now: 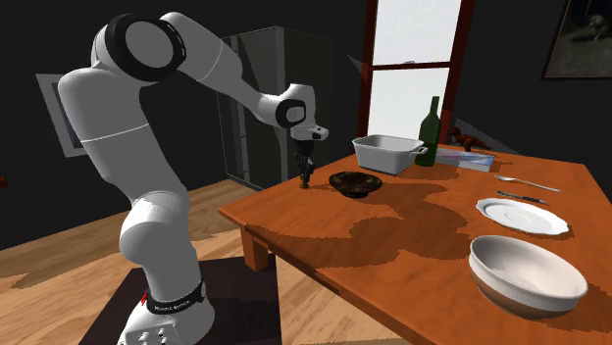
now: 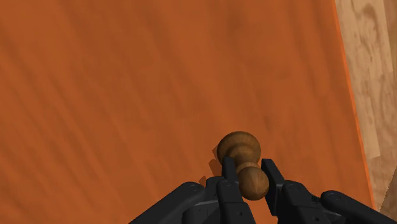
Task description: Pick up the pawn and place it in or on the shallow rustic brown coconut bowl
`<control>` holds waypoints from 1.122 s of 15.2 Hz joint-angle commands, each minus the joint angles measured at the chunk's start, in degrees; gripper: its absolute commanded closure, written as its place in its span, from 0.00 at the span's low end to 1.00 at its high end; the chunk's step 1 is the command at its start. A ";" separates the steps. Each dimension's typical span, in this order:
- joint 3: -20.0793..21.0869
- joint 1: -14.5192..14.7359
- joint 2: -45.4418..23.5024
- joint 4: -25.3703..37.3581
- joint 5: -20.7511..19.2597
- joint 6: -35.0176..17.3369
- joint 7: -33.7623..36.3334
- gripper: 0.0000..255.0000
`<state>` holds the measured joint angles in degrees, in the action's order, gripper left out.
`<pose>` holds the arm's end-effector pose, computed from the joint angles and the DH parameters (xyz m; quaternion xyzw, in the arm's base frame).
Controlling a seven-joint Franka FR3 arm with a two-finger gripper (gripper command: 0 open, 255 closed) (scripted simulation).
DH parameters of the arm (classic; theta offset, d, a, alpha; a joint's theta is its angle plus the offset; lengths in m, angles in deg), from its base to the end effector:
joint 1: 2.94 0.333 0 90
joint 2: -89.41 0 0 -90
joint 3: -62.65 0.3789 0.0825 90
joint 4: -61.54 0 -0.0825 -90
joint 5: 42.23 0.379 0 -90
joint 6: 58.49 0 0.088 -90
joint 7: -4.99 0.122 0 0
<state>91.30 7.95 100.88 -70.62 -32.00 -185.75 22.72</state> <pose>0.3583 0.3183 0.4749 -0.9891 -0.1369 -0.0296 0.0453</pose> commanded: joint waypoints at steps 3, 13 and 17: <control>0.03 0.03 0.01 -0.02 0.03 0.02 0.00 1.00; -0.95 0.00 2.69 4.66 0.55 7.24 -0.34 1.00; -1.35 -0.06 3.52 7.04 0.60 10.40 -0.35 1.00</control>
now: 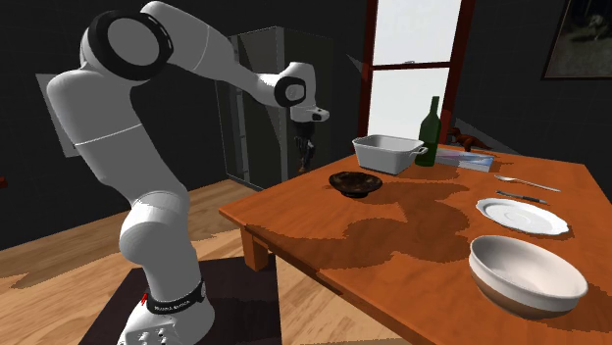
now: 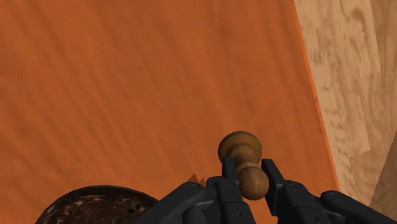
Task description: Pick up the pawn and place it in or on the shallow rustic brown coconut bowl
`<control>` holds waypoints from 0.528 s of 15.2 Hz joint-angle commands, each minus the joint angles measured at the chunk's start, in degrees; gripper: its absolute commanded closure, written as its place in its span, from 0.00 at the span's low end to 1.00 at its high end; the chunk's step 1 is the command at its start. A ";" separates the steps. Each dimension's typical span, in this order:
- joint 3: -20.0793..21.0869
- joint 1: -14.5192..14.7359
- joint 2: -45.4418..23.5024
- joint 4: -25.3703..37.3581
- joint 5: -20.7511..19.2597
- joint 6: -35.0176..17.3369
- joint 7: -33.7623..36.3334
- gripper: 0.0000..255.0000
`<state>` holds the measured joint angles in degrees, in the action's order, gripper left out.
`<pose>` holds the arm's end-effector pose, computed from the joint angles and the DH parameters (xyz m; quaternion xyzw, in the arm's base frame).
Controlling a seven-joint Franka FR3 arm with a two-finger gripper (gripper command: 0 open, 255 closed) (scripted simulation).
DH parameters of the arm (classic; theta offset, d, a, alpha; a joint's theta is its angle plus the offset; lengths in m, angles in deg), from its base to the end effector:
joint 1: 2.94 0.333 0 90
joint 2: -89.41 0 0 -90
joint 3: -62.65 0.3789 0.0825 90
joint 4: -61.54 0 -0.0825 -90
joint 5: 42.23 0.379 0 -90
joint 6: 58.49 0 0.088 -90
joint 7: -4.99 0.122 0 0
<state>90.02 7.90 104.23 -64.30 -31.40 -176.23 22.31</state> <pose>0.3543 0.3173 0.5357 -0.9891 -0.1373 -0.0293 0.0452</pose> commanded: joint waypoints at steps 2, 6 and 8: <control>-0.25 -0.04 0.49 1.97 -0.01 2.45 0.08 1.00; -0.60 -0.14 0.97 4.63 -0.08 5.56 0.17 1.00; -0.76 -0.20 1.13 6.02 -0.14 7.11 0.24 1.00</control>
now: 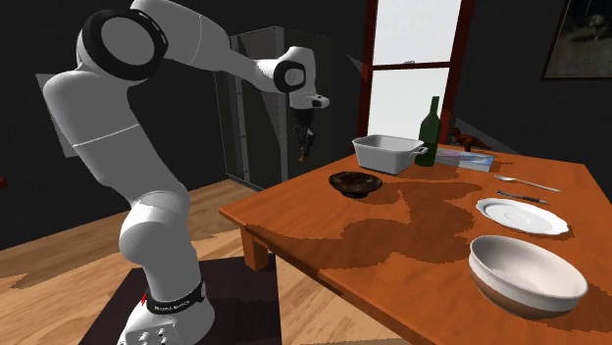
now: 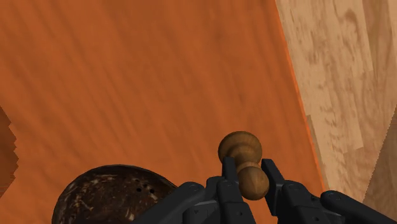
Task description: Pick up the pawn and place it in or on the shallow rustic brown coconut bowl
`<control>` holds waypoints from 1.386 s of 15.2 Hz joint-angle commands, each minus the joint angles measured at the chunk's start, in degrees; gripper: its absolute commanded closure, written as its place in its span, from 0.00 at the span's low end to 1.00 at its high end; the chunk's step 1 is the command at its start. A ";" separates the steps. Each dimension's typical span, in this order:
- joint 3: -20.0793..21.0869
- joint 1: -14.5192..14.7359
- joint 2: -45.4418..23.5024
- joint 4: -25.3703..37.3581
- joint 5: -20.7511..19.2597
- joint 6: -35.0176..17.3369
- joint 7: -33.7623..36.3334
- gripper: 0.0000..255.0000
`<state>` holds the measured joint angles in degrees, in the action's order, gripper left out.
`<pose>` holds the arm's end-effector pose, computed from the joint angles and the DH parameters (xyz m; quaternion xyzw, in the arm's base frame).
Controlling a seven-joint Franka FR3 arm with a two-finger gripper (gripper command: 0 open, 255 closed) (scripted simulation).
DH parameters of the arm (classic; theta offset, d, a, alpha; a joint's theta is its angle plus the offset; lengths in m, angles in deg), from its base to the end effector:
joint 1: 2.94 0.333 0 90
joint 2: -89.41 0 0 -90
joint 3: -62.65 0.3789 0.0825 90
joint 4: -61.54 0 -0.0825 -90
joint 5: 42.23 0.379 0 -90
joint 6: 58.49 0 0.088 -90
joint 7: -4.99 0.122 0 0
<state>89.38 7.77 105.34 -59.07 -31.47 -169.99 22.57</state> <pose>0.3522 0.3180 0.5774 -0.9890 -0.1373 -0.0295 0.0454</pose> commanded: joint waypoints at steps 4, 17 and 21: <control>-1.27 -1.28 -2.38 4.38 -1.33 2.42 -1.54 1.00; -6.30 -6.75 -21.73 26.27 -8.68 7.06 -9.61 1.00; -6.36 -6.76 -21.67 23.13 -8.62 3.97 -9.80 1.00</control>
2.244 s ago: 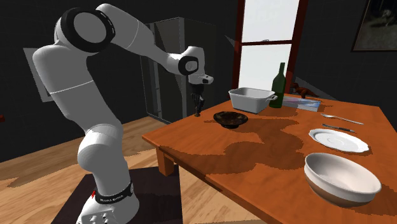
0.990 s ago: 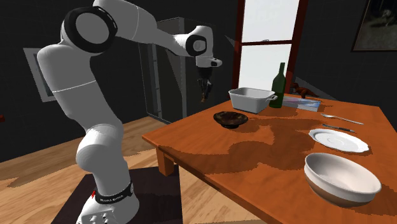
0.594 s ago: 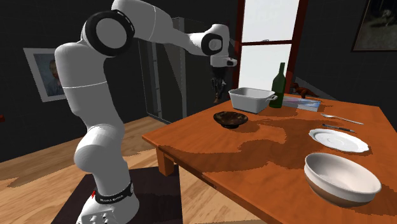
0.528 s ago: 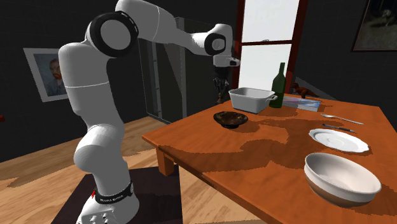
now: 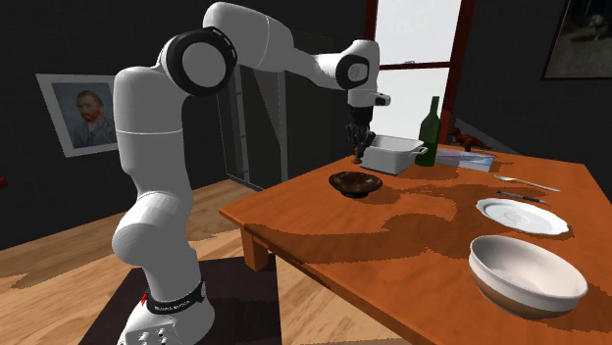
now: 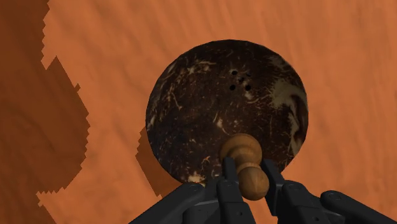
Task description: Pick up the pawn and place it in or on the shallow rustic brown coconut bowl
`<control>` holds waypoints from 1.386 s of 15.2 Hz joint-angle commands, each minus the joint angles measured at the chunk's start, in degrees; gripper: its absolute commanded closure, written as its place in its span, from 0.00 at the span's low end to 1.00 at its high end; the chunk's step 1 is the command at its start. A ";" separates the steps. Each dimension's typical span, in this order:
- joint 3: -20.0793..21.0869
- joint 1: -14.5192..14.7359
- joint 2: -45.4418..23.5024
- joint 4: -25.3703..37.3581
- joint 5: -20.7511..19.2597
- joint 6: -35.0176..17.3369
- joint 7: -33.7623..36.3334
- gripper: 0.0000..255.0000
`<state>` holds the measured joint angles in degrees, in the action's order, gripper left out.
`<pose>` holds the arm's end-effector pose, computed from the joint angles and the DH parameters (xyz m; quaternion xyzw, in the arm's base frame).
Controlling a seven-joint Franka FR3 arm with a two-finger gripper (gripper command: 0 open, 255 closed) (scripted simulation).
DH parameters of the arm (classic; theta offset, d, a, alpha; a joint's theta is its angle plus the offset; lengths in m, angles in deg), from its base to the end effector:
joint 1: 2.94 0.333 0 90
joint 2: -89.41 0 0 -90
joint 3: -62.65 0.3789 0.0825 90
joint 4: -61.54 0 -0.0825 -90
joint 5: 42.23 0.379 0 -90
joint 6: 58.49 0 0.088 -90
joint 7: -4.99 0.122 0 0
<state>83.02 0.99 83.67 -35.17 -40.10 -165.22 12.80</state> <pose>0.5524 0.2423 0.5893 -0.9891 -0.1371 -0.0290 0.0451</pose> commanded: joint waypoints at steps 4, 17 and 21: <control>-0.01 0.00 -0.17 -3.66 -0.01 -3.83 -0.16 1.00; -0.03 0.06 -1.02 -8.35 -0.24 -9.32 -0.27 1.00; -0.03 0.06 -1.02 -8.34 -0.24 -9.31 -0.26 0.00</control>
<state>82.99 1.05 82.64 -43.51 -40.34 -174.54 12.53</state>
